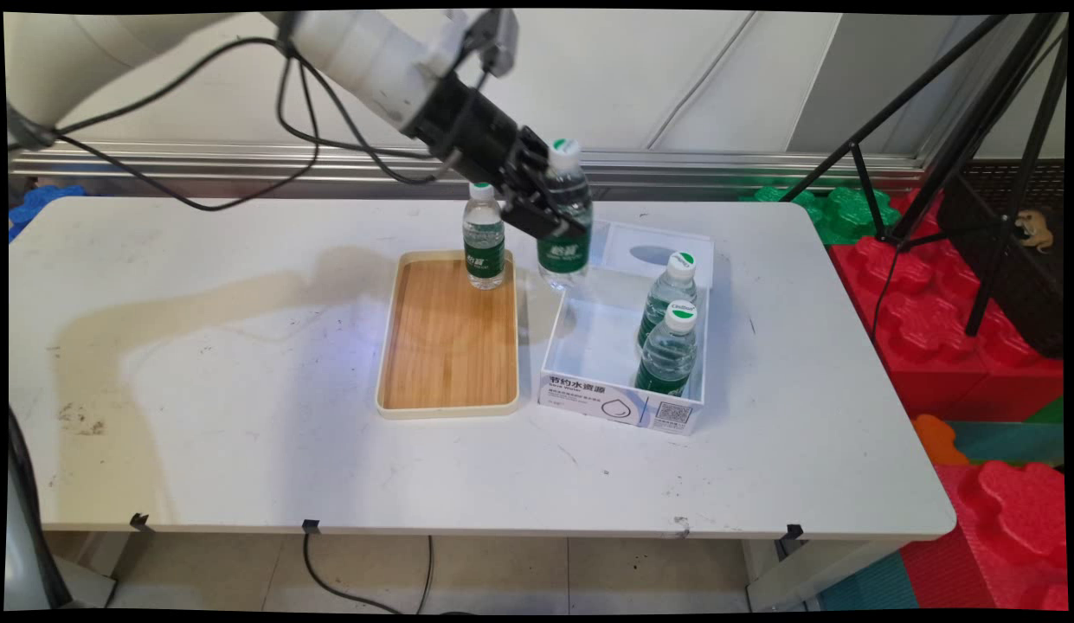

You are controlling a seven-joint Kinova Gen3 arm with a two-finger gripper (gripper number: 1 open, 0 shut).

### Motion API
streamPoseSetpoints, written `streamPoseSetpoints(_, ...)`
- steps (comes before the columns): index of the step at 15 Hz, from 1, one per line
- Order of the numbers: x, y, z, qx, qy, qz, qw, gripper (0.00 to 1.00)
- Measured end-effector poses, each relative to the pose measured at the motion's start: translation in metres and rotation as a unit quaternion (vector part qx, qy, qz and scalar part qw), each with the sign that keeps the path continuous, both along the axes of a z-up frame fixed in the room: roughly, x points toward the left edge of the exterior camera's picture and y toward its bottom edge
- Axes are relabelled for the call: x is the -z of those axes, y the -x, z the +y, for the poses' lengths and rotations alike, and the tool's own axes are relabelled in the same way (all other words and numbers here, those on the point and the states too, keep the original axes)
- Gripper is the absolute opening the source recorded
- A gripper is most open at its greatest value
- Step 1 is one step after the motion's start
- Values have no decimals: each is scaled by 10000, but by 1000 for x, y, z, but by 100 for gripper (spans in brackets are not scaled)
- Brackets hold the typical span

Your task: Place the picked object on the tray

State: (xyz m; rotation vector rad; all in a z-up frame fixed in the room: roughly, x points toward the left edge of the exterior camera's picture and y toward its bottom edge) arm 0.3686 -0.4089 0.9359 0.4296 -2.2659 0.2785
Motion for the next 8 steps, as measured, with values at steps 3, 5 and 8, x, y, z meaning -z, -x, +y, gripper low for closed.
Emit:
streamPoseSetpoints(3,-20,-26,16,-78,8,80,9999,0)
streamPoseSetpoints(5,-31,-45,27,-149,-8,111,9998,0)
streamPoseSetpoints(8,-45,-73,41,-263,-48,134,9996,0)
